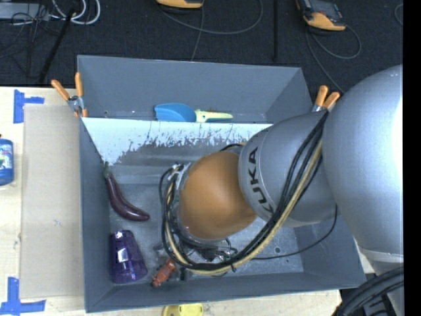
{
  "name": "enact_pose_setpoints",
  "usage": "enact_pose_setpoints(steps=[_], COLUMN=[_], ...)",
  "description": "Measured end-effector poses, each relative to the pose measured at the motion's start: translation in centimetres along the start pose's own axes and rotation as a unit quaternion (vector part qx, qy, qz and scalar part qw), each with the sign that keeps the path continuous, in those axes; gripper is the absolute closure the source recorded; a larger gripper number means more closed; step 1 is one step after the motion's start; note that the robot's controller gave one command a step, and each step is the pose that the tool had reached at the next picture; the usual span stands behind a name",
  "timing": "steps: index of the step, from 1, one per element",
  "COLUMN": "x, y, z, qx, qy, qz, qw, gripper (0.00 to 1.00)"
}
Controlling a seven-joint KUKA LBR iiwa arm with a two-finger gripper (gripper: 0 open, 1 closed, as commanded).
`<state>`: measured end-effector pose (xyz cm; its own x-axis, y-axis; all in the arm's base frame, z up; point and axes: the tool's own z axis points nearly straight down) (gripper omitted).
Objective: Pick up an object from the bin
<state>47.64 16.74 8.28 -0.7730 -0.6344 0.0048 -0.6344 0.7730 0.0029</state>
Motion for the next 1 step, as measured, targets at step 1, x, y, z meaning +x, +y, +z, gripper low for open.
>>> enact_pose_setpoints(steps=[1], x=[0.06], y=[0.06], z=[-1.90], qx=[0.000], qy=[0.0005], qz=[0.000], qw=[1.0000], gripper=[1.00])
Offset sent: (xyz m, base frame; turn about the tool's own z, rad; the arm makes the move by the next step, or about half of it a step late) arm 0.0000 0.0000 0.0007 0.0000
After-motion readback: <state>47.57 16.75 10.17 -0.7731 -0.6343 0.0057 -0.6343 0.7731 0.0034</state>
